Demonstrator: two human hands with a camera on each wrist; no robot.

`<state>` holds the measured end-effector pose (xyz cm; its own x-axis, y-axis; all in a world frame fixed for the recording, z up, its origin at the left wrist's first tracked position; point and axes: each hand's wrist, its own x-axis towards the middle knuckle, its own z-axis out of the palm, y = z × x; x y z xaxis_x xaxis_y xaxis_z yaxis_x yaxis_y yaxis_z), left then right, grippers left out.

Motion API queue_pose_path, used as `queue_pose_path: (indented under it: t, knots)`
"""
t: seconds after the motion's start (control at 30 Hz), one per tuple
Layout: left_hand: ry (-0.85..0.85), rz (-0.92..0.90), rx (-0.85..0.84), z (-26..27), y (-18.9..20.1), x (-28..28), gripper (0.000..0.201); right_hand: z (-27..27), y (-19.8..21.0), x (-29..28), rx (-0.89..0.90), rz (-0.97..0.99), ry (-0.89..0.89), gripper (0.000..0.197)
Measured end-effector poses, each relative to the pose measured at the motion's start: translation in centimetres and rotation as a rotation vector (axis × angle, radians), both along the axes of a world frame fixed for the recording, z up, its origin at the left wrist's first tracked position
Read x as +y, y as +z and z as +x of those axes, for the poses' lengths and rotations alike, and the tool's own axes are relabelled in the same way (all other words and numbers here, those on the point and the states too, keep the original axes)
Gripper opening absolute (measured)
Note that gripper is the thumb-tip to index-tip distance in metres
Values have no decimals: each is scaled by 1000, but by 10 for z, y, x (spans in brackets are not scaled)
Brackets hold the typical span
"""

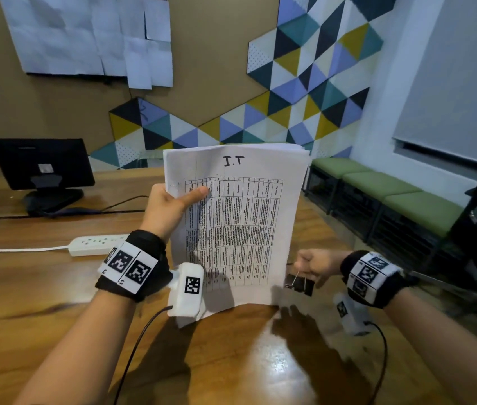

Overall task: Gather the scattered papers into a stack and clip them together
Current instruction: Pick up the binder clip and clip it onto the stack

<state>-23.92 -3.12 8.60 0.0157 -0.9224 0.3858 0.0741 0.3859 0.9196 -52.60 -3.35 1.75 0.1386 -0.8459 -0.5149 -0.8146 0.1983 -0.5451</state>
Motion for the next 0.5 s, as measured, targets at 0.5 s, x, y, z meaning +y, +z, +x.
queue_pose_path:
  t: [0.5]
  knots:
    - [-54,-8,23,3,3,6,14,80,146,66,-494,-724,324,15]
